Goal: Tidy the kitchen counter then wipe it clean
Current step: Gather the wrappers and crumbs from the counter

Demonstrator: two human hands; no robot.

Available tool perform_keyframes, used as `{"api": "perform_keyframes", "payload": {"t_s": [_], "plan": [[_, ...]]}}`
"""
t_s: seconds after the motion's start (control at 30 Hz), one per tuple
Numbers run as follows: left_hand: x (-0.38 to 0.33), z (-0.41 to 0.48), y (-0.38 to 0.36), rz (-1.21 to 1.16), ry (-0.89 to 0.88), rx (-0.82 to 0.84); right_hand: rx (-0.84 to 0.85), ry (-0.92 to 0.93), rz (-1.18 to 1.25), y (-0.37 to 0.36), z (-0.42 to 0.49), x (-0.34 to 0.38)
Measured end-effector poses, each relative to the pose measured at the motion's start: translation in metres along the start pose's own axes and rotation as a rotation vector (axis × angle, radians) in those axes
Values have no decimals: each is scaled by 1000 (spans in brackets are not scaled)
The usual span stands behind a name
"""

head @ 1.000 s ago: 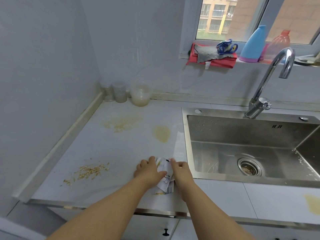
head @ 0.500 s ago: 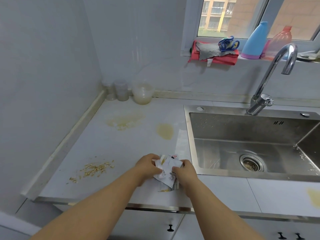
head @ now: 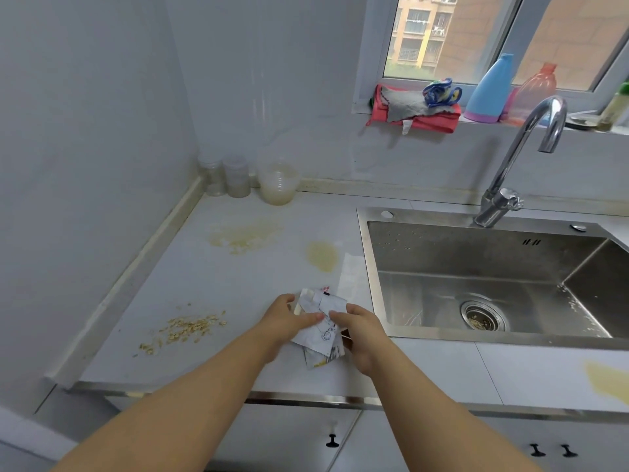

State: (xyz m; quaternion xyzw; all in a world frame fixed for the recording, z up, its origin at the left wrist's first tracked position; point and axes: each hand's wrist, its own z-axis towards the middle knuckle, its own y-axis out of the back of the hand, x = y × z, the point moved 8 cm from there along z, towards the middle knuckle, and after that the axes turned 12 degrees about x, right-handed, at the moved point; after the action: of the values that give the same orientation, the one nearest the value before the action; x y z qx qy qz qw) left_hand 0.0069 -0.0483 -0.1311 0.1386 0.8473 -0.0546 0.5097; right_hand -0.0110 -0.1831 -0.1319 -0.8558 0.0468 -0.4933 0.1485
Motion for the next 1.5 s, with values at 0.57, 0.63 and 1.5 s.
{"api": "perform_keyframes", "payload": {"t_s": [0.57,0.63,1.5], "plan": [[33,-108,-30,-210,-40,46,-62,4,-71,-32,-120,-40],[46,-132,-48,-214,-30,62,-83,14,-97,-25,-147,-54],[412,-194,49,-189,635,-51,-88,-534,-158,-107,-112,-420]]}}
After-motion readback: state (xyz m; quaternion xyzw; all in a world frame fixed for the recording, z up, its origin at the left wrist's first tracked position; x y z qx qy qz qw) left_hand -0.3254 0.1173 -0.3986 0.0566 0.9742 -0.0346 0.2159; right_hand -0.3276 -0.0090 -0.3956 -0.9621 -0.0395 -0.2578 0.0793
